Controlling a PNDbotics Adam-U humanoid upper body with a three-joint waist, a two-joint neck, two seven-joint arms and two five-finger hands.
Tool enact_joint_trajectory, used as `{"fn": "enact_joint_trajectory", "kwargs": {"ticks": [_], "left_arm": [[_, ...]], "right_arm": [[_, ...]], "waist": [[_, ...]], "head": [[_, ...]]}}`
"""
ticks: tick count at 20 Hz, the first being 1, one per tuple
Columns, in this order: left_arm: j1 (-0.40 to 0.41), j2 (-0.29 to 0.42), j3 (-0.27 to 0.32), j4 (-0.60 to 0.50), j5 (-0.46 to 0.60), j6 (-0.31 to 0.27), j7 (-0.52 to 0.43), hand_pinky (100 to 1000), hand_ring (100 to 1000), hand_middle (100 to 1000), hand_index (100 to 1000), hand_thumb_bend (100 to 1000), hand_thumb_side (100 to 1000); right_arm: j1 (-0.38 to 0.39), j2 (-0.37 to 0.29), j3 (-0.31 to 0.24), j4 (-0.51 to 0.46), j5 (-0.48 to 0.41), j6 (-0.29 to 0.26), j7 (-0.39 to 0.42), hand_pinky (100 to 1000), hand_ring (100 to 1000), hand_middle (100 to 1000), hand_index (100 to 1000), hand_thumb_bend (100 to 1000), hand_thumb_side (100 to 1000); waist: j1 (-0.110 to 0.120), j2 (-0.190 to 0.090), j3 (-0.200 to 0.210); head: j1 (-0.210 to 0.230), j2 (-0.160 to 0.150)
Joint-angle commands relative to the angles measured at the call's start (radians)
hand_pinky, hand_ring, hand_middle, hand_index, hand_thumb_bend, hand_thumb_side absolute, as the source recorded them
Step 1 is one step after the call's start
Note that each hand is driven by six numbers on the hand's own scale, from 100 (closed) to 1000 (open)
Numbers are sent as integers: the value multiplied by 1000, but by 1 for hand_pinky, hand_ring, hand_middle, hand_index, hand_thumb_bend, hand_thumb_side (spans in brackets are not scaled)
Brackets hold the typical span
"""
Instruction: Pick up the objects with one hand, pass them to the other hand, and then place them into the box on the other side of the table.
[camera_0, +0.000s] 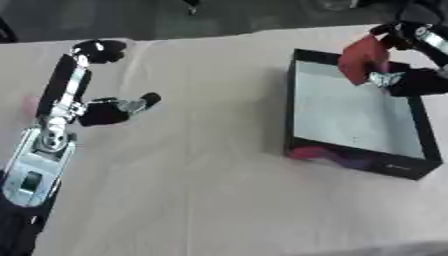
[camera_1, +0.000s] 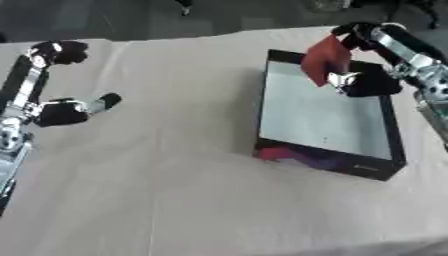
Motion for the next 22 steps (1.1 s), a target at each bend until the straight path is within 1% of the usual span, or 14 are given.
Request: {"fn": "enact_joint_trajectory", "kwargs": {"ticks": [1,2,3,4,7,10,12,16,17,18,19,20,22], "left_arm": [[-9,25,12,-20,1,1,4,787,700,636,784,716,334],[-9,25,12,-20,1,1,4,787,700,636,784,718,333],[-9,25,12,-20,1,1,4,787,700,636,784,718,333],[-8,26,13,-20,1,1,4,787,700,636,785,718,334],[-7,26,14,-20,0,2,5,787,700,636,785,718,335],[-5,26,14,-20,-1,3,5,788,700,636,785,718,337],[-5,26,15,-20,-1,4,5,788,700,636,785,716,336],[-4,25,16,-20,-1,6,6,787,698,634,784,714,336],[-3,25,17,-20,-1,7,8,787,698,634,784,713,335],[-3,25,19,-20,-1,9,9,787,698,634,783,712,335],[-3,26,22,-21,0,10,11,787,697,633,783,711,334],[-3,27,24,-23,0,12,14,787,697,633,783,709,333],[-4,31,32,-27,3,18,19,786,697,633,782,702,336]], "right_arm": [[-7,-23,-22,23,33,-19,2,959,932,712,976,100,370],[-7,-22,-23,31,40,-23,1,970,963,756,998,100,435],[-7,-21,-24,39,48,-25,-1,971,967,761,1000,100,441],[-7,-19,-26,48,56,-27,-3,978,990,798,1000,100,497],[-8,-15,-29,72,87,-34,-9,983,1000,826,1000,100,572],[-9,-11,-33,91,117,-38,-16,986,1000,845,1000,100,566],[-10,-8,-34,97,131,-40,-21,984,1000,841,1000,100,559],[-11,-4,-37,99,131,-39,-35,983,1000,831,1000,100,476],[-12,-1,-40,96,123,-35,-45,984,997,824,1000,100,428],[-12,2,-44,91,109,-28,-60,986,997,821,1000,100,412],[-11,6,-48,83,85,-19,-80,996,1000,819,1000,100,478],[-10,10,-52,74,52,-9,-101,1000,1000,818,1000,100,483],[-9,21,-59,48,-42,4,-148,1000,1000,819,1000,100,564]], "waist": [[-7,-24,1],[-7,-24,1],[-6,-24,2],[-6,-24,2],[-5,-23,2],[-5,-23,3],[-4,-23,3],[-4,-23,3],[-4,-24,3],[-4,-24,3],[-3,-24,3],[-2,-24,4],[1,-25,4]], "head": [[1,-1],[1,-1],[1,-1],[1,-1],[1,-1],[1,-1],[2,-1],[3,-1],[6,-1],[9,-1],[15,-1],[21,-1],[36,-1]]}}
